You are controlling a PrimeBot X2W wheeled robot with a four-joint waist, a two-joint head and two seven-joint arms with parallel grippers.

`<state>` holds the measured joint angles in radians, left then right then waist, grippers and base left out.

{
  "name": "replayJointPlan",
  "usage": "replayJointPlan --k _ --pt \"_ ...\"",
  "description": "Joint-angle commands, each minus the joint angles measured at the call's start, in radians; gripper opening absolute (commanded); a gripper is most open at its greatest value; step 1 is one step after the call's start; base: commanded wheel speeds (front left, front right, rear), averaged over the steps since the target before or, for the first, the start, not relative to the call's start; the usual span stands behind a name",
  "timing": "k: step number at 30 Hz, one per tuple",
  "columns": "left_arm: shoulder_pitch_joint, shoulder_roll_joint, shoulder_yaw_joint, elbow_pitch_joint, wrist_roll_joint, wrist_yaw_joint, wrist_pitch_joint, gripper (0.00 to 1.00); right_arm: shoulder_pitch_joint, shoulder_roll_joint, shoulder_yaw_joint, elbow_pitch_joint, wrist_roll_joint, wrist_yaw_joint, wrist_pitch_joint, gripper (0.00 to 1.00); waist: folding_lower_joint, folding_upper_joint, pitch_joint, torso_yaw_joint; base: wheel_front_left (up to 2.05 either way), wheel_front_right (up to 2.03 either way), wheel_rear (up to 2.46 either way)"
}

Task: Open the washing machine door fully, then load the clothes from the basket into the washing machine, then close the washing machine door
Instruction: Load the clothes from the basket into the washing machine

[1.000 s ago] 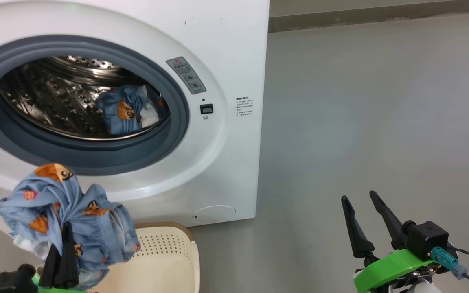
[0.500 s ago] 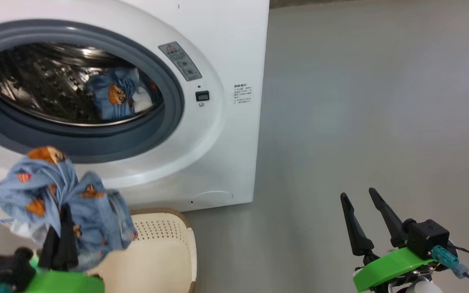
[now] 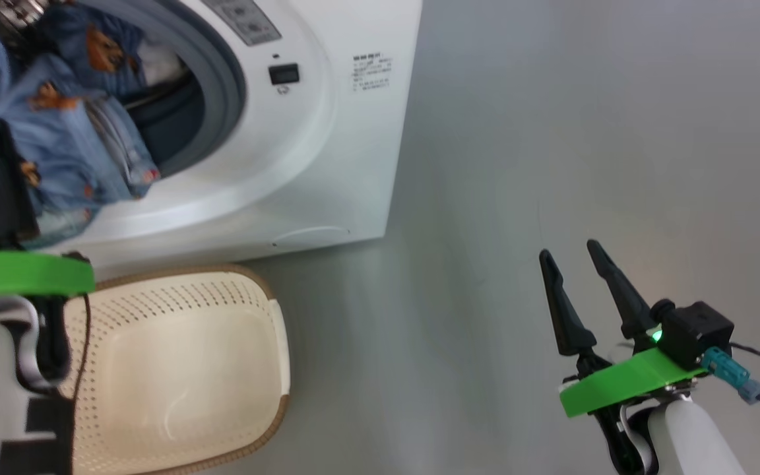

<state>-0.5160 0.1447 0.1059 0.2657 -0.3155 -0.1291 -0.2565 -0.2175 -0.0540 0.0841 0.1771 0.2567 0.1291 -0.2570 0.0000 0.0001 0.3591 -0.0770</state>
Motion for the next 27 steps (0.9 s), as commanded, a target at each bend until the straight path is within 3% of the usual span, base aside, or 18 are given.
replayJointPlan --k 1,8,16,21,27 --pt "-0.034 0.046 0.028 -0.014 -0.006 -0.002 -0.005 0.0 -0.022 0.004 0.026 -0.027 0.005 0.002 -0.005 1.0 0.0 -0.0001 0.081 -0.03 0.0 0.0 0.0" --pt "-0.177 0.111 0.001 0.057 -0.015 -0.002 -0.005 0.0 -0.061 0.004 0.045 -0.033 0.025 0.002 -0.005 1.0 0.0 -0.0001 0.18 -0.048 0.0 0.0 0.0" --pt "-0.352 0.214 -0.11 0.217 -0.065 -0.002 -0.003 0.0 -0.104 0.004 0.08 -0.024 0.042 0.002 -0.005 1.0 0.0 -0.0001 0.269 -0.062 0.0 0.0 0.0" --pt "-0.491 0.269 -0.187 0.345 -0.116 -0.002 0.084 0.0 -0.111 0.004 0.092 -0.017 0.047 0.002 -0.005 1.0 0.0 -0.0001 0.304 -0.062 0.0 0.0 0.0" --pt "-0.634 0.291 -0.247 0.454 -0.174 -0.002 0.181 0.0 -0.115 0.004 0.103 -0.017 0.054 0.002 -0.005 1.0 0.0 -0.0001 0.33 -0.061 0.0 0.0 0.0"
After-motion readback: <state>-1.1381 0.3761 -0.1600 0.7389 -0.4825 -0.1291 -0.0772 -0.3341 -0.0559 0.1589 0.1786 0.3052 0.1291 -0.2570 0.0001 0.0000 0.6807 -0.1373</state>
